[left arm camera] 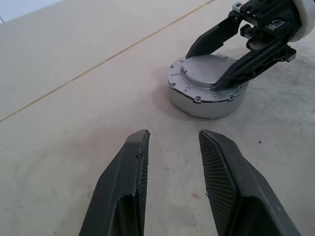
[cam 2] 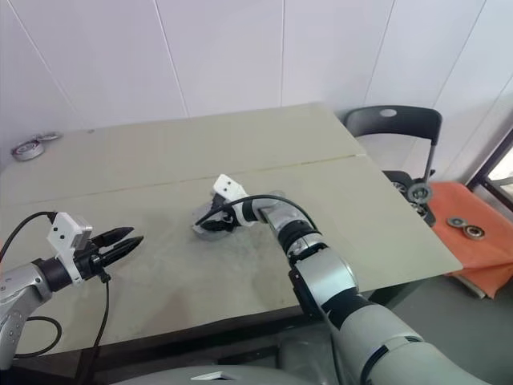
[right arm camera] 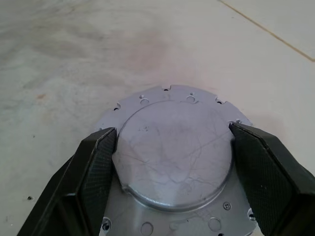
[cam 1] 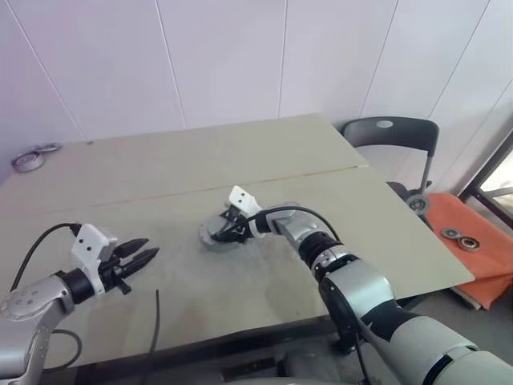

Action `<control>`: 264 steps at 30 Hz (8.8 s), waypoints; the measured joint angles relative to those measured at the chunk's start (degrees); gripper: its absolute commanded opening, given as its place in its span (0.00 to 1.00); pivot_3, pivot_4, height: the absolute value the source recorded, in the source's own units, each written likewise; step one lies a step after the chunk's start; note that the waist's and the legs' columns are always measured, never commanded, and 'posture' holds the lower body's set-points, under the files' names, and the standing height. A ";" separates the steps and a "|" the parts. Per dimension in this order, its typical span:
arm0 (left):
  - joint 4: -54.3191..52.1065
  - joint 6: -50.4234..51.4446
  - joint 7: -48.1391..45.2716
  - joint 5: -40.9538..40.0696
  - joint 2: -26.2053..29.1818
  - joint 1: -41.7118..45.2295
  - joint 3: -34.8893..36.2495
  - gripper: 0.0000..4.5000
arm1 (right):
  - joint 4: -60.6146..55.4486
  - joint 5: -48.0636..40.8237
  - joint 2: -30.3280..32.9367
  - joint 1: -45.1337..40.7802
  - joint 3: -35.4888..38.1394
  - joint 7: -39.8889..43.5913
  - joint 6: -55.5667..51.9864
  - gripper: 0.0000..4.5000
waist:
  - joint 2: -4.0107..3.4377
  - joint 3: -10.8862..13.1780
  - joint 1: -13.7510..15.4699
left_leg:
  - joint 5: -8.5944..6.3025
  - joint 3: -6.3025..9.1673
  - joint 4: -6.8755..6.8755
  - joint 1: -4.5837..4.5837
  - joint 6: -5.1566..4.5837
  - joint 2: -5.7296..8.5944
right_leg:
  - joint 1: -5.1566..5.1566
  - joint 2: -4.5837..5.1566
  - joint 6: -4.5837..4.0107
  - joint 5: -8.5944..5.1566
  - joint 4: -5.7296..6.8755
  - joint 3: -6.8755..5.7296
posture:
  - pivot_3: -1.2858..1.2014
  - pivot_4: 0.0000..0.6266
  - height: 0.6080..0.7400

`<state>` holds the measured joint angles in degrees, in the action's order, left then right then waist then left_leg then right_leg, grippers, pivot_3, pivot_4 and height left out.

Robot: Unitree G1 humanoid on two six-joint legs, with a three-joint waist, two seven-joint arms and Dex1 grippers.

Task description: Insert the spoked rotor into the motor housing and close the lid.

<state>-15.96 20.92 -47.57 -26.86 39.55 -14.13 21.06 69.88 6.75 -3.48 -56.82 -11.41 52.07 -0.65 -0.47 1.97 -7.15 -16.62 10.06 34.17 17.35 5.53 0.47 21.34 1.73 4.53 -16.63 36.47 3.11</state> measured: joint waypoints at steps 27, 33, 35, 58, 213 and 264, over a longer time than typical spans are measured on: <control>5.67 -2.28 2.96 4.45 -4.02 12.15 -8.03 0.38 | -0.09 0.91 0.10 0.21 -1.70 -1.22 0.38 0.73 | -0.20 -0.09 0.11 | -0.04 0.04 -0.01 -0.04 0.07 0.05 | -0.02 0.02 0.00 0.00 -0.17 -0.05 | 0.52 0.00 1.00; 13.95 -2.53 2.03 6.04 -8.44 22.28 -15.38 0.38 | -0.17 0.90 0.05 0.35 -1.70 -1.07 0.38 0.73 | -0.33 -0.19 0.11 | 0.09 0.07 -0.01 -0.06 -0.14 0.05 | -0.06 -0.05 0.03 0.02 -0.11 -0.04 | 0.52 0.00 1.00; 16.36 -2.31 1.32 6.25 -9.07 23.46 -16.86 0.38 | -0.39 0.89 0.07 0.52 -1.70 -1.01 0.38 0.73 | -0.38 -0.21 0.11 | 0.09 0.08 -0.02 -0.07 -0.14 0.05 | -0.06 -0.07 0.04 0.02 -0.08 -0.03 | 0.52 0.00 1.00; 30.16 -4.93 2.23 7.80 -15.12 30.84 -18.49 0.38 | -0.61 0.84 0.45 0.80 -1.69 -1.02 0.38 0.73 | -0.46 -0.32 0.38 | 0.09 0.28 -0.01 -0.06 -0.14 0.12 | -0.13 -0.09 0.05 0.02 -0.06 -0.06 | 0.52 0.00 1.00; 34.82 -6.57 -9.18 13.61 -17.73 34.70 -26.47 0.00 | -6.67 -6.01 8.31 1.97 3.78 23.64 -11.43 1.00 | -0.57 -1.69 3.20 | -0.33 0.88 -0.86 0.13 0.20 0.76 | -0.02 0.35 0.88 -0.60 -0.46 -0.05 | 0.52 0.00 1.00; 36.54 -6.93 -7.64 13.61 -19.25 35.30 -26.47 0.00 | -17.40 -7.86 21.34 6.44 -3.85 36.99 -45.92 1.00 | -0.55 -1.52 3.33 | -0.33 0.91 -0.19 0.08 0.18 1.37 | -0.41 0.95 1.14 -0.77 -0.28 -0.10 | 0.52 0.00 1.00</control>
<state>20.58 13.99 -55.21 -13.25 20.30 21.16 -5.41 52.48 -1.10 17.86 -50.37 -15.26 89.07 -46.58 -1.02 0.45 -3.82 -16.95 10.96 33.99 17.42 5.71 1.85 20.94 2.68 5.67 -17.40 36.20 3.00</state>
